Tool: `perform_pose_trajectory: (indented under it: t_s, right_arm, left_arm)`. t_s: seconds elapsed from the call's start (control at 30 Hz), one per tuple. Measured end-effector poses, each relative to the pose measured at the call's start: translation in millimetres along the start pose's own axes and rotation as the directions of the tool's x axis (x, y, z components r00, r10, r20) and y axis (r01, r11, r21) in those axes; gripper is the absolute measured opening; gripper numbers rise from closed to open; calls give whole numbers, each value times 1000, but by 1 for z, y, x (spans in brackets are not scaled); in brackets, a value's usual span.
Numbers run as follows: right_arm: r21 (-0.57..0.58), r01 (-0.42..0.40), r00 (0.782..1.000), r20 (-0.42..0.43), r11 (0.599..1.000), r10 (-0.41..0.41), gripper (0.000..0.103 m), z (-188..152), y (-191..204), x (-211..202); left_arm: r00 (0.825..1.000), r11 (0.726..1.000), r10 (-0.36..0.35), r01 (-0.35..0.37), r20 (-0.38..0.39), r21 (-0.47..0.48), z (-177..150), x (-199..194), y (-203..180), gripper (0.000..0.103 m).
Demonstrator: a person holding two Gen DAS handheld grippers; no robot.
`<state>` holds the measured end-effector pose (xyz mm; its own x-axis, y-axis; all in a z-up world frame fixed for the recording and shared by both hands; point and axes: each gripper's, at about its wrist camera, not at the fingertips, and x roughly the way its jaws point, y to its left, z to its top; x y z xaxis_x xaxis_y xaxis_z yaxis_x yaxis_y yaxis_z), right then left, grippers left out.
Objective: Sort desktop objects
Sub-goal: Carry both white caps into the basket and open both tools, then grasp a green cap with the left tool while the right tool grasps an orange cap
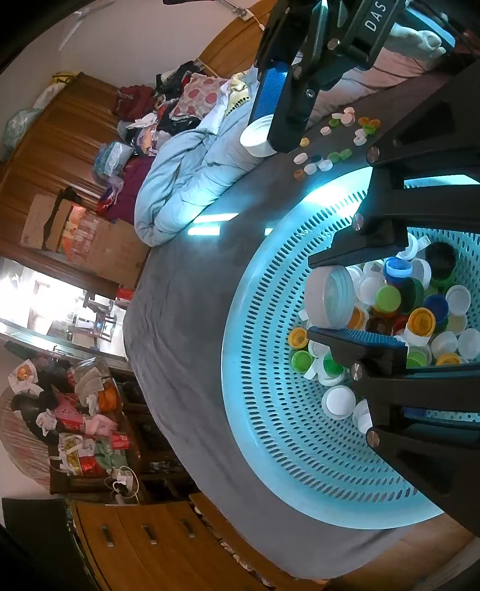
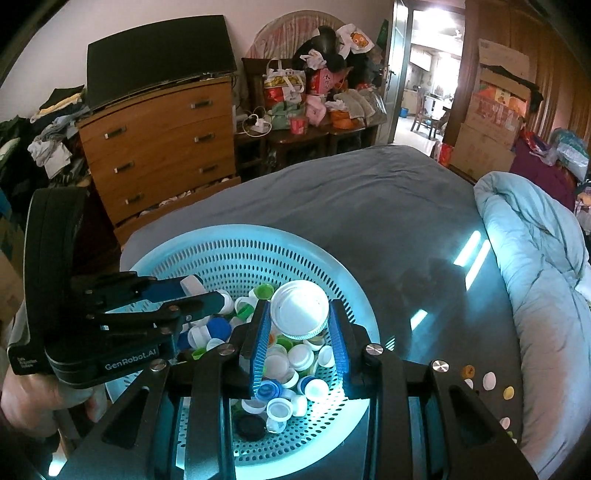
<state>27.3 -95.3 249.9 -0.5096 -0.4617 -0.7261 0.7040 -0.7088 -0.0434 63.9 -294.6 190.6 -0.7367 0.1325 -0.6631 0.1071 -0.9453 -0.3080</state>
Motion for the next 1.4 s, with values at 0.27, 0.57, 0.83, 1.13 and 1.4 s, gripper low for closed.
perform_pose_trajectory:
  t_s: [0.27, 0.57, 0.83, 1.13, 1.4]
  right_arm:
    - [-1, -6, 1000, -9, 1000, 6, 28, 0, 2, 4]
    - [-2, -7, 1000, -3, 1000, 7, 28, 2, 3, 4]
    - [-3, 18, 999, 37, 1000, -18, 54, 1, 6, -5]
    - [42, 16, 993, 113, 999, -21, 61, -30, -10, -38]
    - [240, 183, 975, 83, 953, -208, 67, -178, -76, -85]
  left_arm:
    - [1000, 1000, 8, -8, -3, -1, -1, 2, -1, 33]
    - [1000, 1000, 22, -22, 12, -18, -1, -1, 3, 51]
    - [997, 996, 62, -59, 41, -73, -4, -3, 16, 103]
    - [999, 999, 30, -29, 16, -38, -14, 1, -9, 103]
    - [997, 996, -57, 53, 60, 73, -33, -23, -71, 103]
